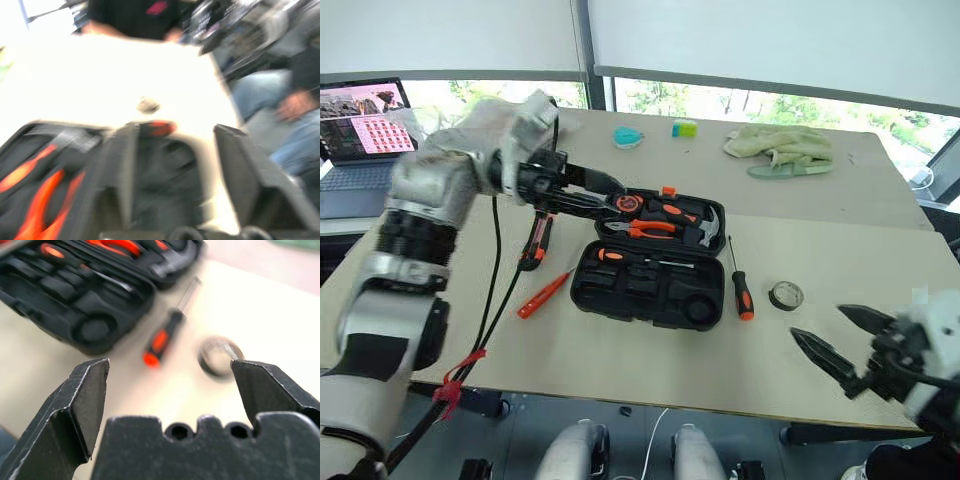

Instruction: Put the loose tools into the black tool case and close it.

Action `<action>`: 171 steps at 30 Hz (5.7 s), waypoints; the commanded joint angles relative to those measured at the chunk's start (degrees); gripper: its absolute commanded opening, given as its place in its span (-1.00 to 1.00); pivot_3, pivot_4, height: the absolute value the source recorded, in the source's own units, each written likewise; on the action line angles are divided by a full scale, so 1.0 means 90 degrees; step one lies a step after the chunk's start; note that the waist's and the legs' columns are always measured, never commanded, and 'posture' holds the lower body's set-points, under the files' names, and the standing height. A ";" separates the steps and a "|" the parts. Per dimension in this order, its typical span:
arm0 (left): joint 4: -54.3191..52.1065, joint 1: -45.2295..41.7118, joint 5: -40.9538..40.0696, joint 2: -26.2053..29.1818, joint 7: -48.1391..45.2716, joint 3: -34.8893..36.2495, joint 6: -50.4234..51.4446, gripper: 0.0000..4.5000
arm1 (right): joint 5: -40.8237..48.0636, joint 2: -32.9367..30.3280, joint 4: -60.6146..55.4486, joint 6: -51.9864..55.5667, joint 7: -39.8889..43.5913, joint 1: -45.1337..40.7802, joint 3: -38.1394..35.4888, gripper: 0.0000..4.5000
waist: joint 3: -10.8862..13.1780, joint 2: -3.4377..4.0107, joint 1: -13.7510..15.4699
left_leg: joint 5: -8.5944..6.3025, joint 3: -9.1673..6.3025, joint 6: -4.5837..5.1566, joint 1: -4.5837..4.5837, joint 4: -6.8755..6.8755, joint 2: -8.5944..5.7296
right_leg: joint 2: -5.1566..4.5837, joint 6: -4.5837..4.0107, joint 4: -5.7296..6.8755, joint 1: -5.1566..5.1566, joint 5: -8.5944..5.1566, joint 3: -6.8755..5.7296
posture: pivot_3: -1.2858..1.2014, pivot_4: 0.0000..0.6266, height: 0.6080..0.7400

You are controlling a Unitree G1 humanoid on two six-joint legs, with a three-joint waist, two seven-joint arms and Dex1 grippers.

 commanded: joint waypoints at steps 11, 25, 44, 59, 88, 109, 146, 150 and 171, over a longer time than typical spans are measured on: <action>-0.1012 0.0267 -0.0338 0.0401 -0.0025 -0.0410 -0.0567 0.99 | -0.1237 0.0279 0.0736 -0.0018 -0.1887 -0.2196 0.3398 1.00 | 0.0008 -0.0009 -0.0107 | 0.0007 0.0026 0.0001 0.0077 -0.0008 0.0002 | 0.0006 -0.0026 -0.0014 0.0073 -0.0014 0.0008 | 0.03 -0.52 1.00; -0.0933 0.0438 0.0405 0.0300 -0.0021 -0.0352 -0.1049 1.00 | -0.2910 0.1146 0.2871 -0.0538 -0.2416 -0.4098 0.5373 0.89 | 0.0014 -0.0003 -0.0076 | 0.0007 0.0030 0.0003 0.0030 -0.0004 -0.0010 | 0.0003 -0.0008 -0.0010 0.0034 -0.0015 0.0006 | 0.03 -0.52 1.00; -0.0505 0.1222 0.1003 0.0332 0.0092 -0.0246 -0.1584 1.00 | -0.1725 0.2204 0.0556 0.1471 -0.3595 -0.5076 0.3574 -0.54 | 0.0021 0.0019 -0.0108 | 0.0009 0.0027 0.0002 -0.0013 -0.0005 -0.0003 | 0.0010 -0.0011 0.0011 -0.0028 -0.0013 0.0020 | 0.03 -0.52 1.00; -0.1621 0.2110 0.0765 0.0850 0.0507 0.0284 -0.0923 1.00 | -0.4050 -0.0908 0.4547 -0.4094 0.2473 -0.6473 0.6962 -0.54 | 0.0024 0.0014 -0.0096 | 0.0009 0.0039 0.0003 -0.0010 0.0001 -0.0009 | 0.0006 -0.0009 0.0003 -0.0024 -0.0013 0.0013 | 0.03 -0.52 1.00; -0.1649 0.1950 0.0832 0.0672 0.0786 0.0269 -0.0955 1.00 | -0.4466 0.0590 0.6662 -0.3879 0.2930 -0.8290 0.7035 0.68 | 0.0028 0.0013 -0.0088 | 0.0009 0.0042 0.0002 -0.0011 -0.0002 -0.0003 | 0.0008 -0.0012 0.0012 -0.0027 -0.0010 0.0012 | 0.03 -0.52 1.00; -0.1406 0.1880 0.0996 0.0542 0.0756 0.0155 -0.1204 1.00 | -0.6010 0.1018 0.7078 -0.3232 0.2460 -0.8227 0.8519 -0.98 | 0.0027 0.0012 -0.0087 | 0.0009 0.0045 0.0002 0.0004 -0.0002 -0.0003 | 0.0010 -0.0013 0.0014 -0.0016 -0.0010 0.0012 | 0.03 -0.52 1.00; -0.4663 0.6345 0.0490 0.2317 0.4258 0.3123 0.1603 1.00 | -0.0708 -0.0989 0.1158 0.0602 0.2237 -0.6329 0.4319 0.99 | 0.0038 0.0005 0.0020 | 0.0004 0.0057 -0.0015 0.0020 -0.0047 0.0010 | -0.0012 -0.0035 -0.0012 -0.0029 -0.0010 0.0002 | 0.03 -0.52 1.00; -0.4457 0.4850 0.0515 0.2206 0.4971 0.1886 0.3010 1.00 | -0.0413 -0.1050 0.0831 0.0646 0.1911 -0.6166 0.4180 0.99 | 0.0043 -0.0011 0.0076 | 0.0006 0.0051 -0.0015 0.0018 -0.0050 0.0004 | -0.0002 -0.0032 -0.0005 -0.0028 -0.0009 0.0002 | 0.03 -0.52 1.00; -0.2005 0.2555 0.1996 0.1248 0.4844 -0.1613 0.2776 -0.01 | 0.0637 -0.1149 0.0290 0.0580 0.0633 -0.5883 0.4213 1.00 | 0.0040 -0.0015 0.0047 | 0.0007 0.0042 -0.0012 0.0020 -0.0052 -0.0013 | -0.0004 -0.0027 -0.0004 -0.0017 -0.0011 0.0012 | 0.03 -0.52 1.00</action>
